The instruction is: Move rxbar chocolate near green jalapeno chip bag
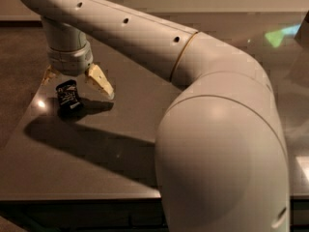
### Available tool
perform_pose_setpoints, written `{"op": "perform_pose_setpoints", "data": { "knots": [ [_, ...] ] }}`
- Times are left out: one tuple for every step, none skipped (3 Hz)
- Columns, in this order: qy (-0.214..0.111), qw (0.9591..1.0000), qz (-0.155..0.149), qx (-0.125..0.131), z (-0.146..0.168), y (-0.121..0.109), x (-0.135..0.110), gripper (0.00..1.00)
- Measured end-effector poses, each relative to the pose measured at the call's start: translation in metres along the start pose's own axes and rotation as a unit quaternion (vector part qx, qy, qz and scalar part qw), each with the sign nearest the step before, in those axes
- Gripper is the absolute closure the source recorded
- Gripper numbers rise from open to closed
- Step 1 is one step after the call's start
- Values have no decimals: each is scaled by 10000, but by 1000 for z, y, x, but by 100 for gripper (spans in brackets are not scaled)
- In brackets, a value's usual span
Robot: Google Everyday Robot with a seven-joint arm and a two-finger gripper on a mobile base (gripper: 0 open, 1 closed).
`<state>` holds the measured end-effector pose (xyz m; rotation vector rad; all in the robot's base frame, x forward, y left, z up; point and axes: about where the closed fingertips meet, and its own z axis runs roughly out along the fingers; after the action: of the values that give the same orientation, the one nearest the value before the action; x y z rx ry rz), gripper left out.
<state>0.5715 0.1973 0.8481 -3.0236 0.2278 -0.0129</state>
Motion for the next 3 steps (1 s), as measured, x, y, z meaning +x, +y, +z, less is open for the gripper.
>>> {"op": "perform_pose_setpoints", "data": {
  "knots": [
    [-49,9996,-252,-125,9,-14,-6,0],
    [-70,9986,-441,-282,17,-28,-9,24],
    [-54,9980,-527,-332,18,-34,-9,47]
  ]
}}
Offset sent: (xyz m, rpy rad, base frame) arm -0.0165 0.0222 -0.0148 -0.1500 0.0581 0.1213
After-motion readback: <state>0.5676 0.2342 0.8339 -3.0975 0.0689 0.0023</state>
